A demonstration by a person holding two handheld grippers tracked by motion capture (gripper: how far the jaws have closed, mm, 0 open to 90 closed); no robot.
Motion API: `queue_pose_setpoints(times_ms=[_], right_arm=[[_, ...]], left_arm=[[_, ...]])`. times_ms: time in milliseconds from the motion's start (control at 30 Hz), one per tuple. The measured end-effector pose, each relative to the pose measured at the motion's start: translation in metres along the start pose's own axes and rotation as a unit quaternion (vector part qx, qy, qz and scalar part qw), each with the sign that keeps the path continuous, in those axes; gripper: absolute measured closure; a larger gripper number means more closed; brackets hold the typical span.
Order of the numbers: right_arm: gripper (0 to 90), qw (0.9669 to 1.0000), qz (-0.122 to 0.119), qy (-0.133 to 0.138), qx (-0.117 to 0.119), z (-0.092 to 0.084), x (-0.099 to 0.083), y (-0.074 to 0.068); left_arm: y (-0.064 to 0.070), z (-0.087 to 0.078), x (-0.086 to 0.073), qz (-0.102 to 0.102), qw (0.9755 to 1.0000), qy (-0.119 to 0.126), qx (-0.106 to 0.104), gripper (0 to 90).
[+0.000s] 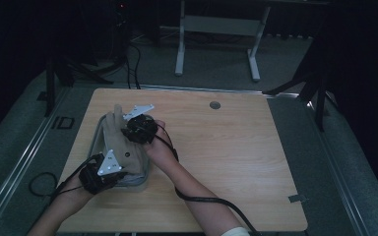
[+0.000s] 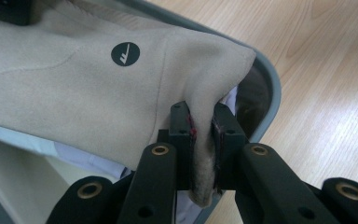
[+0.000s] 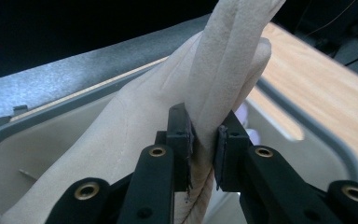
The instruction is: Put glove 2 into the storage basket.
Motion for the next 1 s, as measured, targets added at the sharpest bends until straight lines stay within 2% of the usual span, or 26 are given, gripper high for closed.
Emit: queue_pose_setpoints(times_ms=[100, 133, 300, 400, 600, 700, 800, 900, 1000], right_arm=[[78.7, 0.9999, -0.002, -0.012, -0.001, 0.010, -0.005, 0.000], [78.7, 0.9999, -0.002, -0.017, -0.002, 0.013, -0.008, 0.001], [78.3, 0.9992, 0.021, -0.034, 0.005, 0.026, -0.020, 0.010], [77.5, 0.9986, 0.025, -0.047, 0.004, 0.032, -0.027, 0.013], [73.7, 0.9971, 0.051, -0.055, 0.016, 0.039, -0.035, 0.021], [66.7, 0.9969, 0.056, -0.052, 0.017, 0.039, -0.034, 0.022], [55.0, 0.9976, 0.049, -0.049, 0.009, 0.035, -0.032, 0.023], [44.3, 0.9984, 0.040, -0.035, 0.017, 0.028, -0.028, 0.024], [33.4, 0.9988, 0.032, -0.035, 0.013, 0.022, -0.026, 0.024]], left_arm=[[0.002, 0.004, -0.003, -0.010, 0.9999, -0.001, -0.011, 81.0], [0.002, 0.005, -0.005, -0.006, 0.9999, -0.006, -0.010, 81.0], [0.003, 0.012, -0.008, -0.016, 0.9996, -0.012, -0.019, 80.9], [0.004, 0.016, -0.010, -0.018, 0.9994, -0.016, -0.024, 80.9], [0.006, 0.024, -0.012, -0.017, 0.9991, -0.026, -0.031, 80.7], [0.006, 0.026, -0.013, -0.020, 0.9989, -0.027, -0.034, 80.1], [0.006, 0.025, -0.013, -0.027, 0.9985, -0.027, -0.040, 79.4], [0.006, 0.024, -0.013, -0.027, 0.9985, -0.025, -0.041, 78.5], [0.005, 0.023, -0.013, -0.032, 0.9984, -0.020, -0.042, 76.3]])
Point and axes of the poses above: each handheld gripper's, and its own axes: z roughly forward along the jaws, x roughly out of its top, y roughly to its right, the point moved 9 cm from there along z, roughly forward along the jaws, and after that the axes turned 15 degrees about x, right-handed, at the moved point
